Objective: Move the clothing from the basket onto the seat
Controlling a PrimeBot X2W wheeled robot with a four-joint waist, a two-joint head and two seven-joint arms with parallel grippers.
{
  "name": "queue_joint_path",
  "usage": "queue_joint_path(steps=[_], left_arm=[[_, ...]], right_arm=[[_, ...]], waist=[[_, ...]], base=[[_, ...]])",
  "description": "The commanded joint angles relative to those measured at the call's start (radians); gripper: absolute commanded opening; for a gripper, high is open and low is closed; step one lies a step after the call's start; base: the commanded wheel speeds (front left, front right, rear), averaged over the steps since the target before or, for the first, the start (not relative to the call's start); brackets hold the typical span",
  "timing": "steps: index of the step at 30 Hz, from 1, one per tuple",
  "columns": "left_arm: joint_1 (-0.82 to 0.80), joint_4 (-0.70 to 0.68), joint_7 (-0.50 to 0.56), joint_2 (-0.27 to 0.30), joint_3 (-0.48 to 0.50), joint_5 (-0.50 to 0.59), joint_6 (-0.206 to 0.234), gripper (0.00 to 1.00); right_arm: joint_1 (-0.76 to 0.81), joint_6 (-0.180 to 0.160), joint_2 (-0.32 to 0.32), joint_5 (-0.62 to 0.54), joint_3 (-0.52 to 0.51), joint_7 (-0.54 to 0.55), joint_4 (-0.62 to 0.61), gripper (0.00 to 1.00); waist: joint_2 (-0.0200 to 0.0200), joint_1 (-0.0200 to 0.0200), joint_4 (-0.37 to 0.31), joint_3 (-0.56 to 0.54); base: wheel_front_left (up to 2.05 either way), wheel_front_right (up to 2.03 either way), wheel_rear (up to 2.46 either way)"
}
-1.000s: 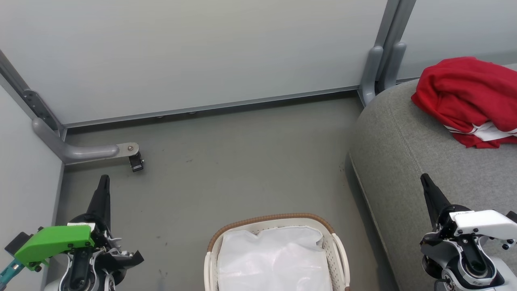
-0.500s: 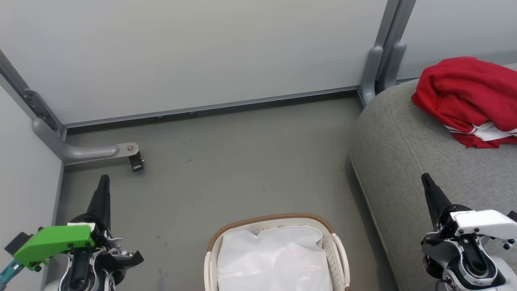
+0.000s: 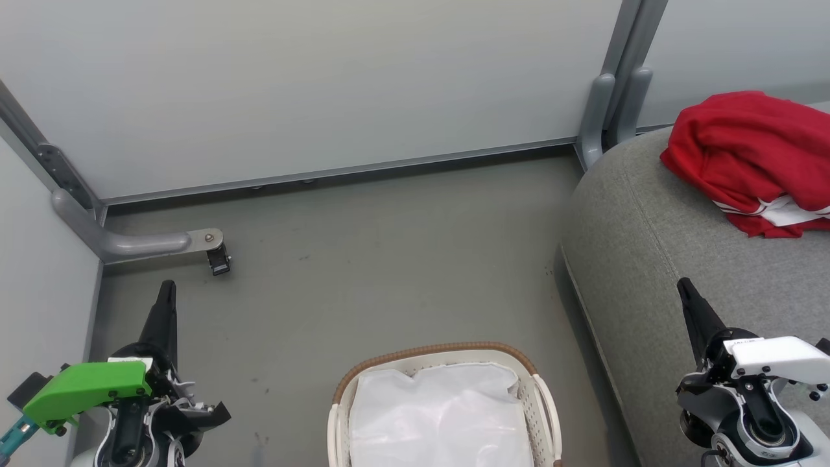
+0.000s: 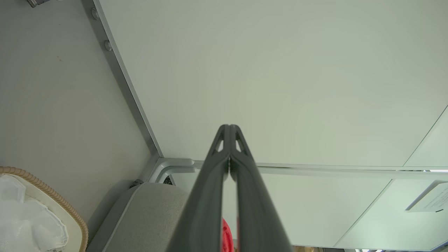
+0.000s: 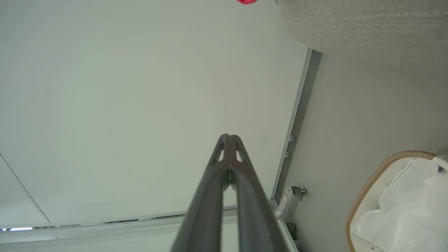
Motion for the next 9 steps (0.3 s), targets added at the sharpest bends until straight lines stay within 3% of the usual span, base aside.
queue_joint_path(steps=[1,9], left_arm=[[-0.007,-0.003,0.004,0.006,0.001,-0.001,0.001,0.00],[-0.007,-0.003,0.004,0.006,0.001,-0.001,0.001,0.00]], right_arm=[[-0.011,0.000,-0.008,0.009,0.004,-0.006,-0.004,0.00],[-0.012,0.000,-0.022,0.023,0.022,-0.022,-0.011,0.00]], waist=[[-0.0001,0.0000,0.000,0.000],[-0.0001,0.0000,0.000,0.000]], base=[[0.00,0.00,0.00],[0.00,0.00,0.00]])
